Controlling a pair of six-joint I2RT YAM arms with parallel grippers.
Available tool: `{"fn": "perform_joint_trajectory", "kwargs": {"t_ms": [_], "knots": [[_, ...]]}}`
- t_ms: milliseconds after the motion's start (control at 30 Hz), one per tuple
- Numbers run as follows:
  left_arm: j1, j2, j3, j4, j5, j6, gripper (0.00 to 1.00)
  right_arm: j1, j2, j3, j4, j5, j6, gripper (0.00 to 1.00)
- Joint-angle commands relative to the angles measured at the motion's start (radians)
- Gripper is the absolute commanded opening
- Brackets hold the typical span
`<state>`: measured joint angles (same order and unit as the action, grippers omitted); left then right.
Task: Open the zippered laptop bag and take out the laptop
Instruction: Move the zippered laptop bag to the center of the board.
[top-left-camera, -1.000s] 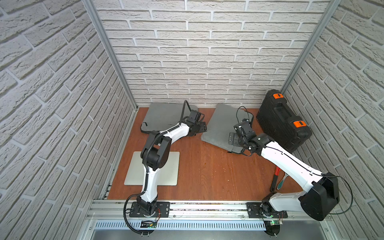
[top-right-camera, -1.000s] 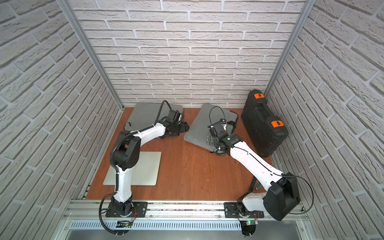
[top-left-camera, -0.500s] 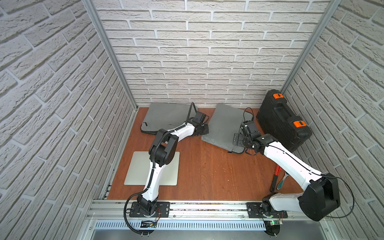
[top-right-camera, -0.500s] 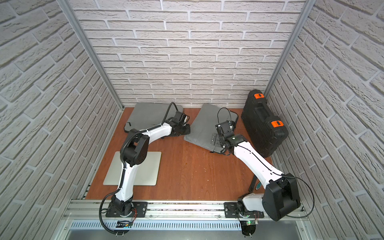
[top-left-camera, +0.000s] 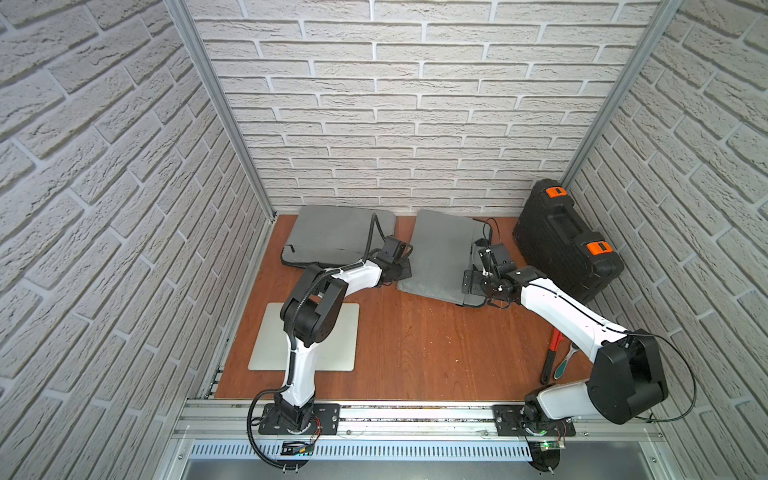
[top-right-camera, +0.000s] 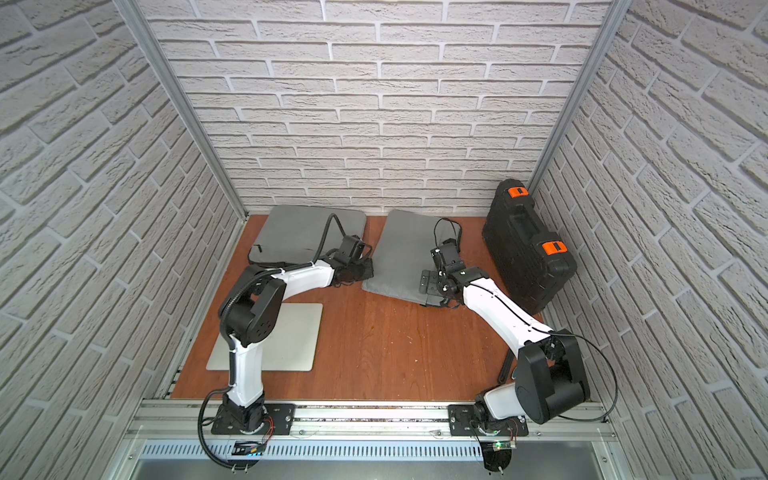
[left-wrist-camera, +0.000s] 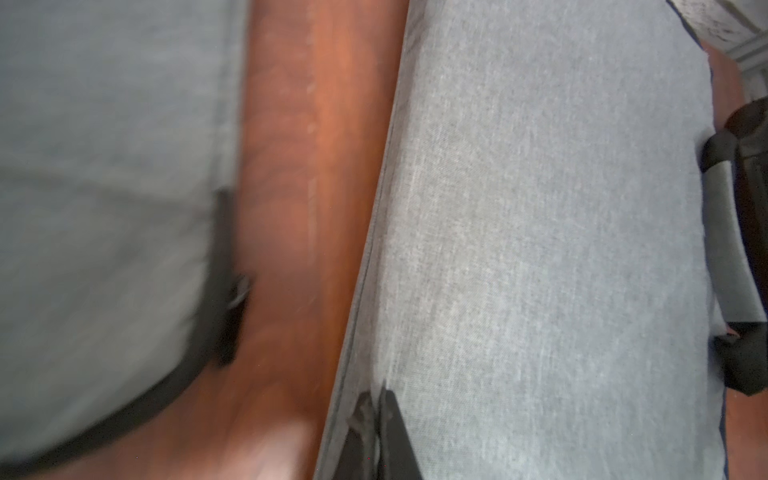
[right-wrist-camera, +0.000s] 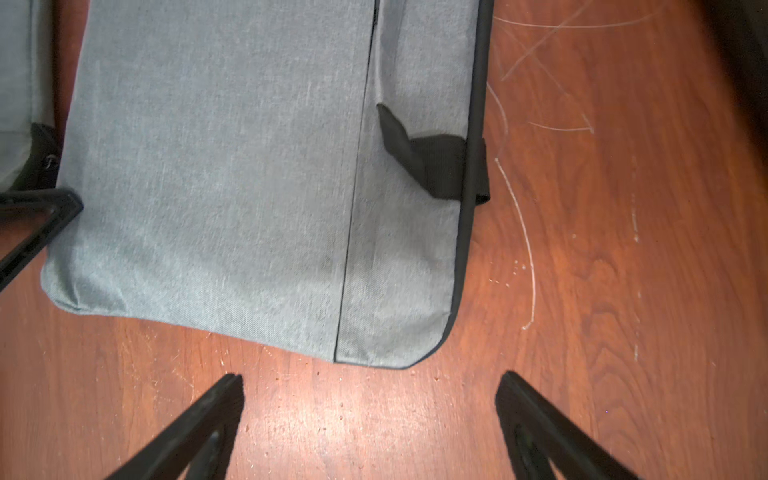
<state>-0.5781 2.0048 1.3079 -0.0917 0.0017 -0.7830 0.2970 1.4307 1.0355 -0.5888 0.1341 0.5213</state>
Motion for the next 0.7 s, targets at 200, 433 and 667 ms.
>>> {"fn": "perform_joint_trajectory", "kwargs": {"t_ms": [200, 433, 667], "knots": [[0.012, -0.152, -0.200, -0.054, -0.085, -0.042, 0.00, -0.004, -0.003, -0.063, 0.053, -0.188, -0.047, 0.72], [0.021, -0.224, -0.283, -0.075, -0.104, -0.053, 0.00, 0.017, -0.121, -0.172, -0.008, -0.209, -0.075, 0.44], [0.028, -0.283, -0.379, -0.011, -0.106, -0.130, 0.00, 0.077, -0.247, -0.327, 0.015, -0.208, -0.047, 0.41]]}}
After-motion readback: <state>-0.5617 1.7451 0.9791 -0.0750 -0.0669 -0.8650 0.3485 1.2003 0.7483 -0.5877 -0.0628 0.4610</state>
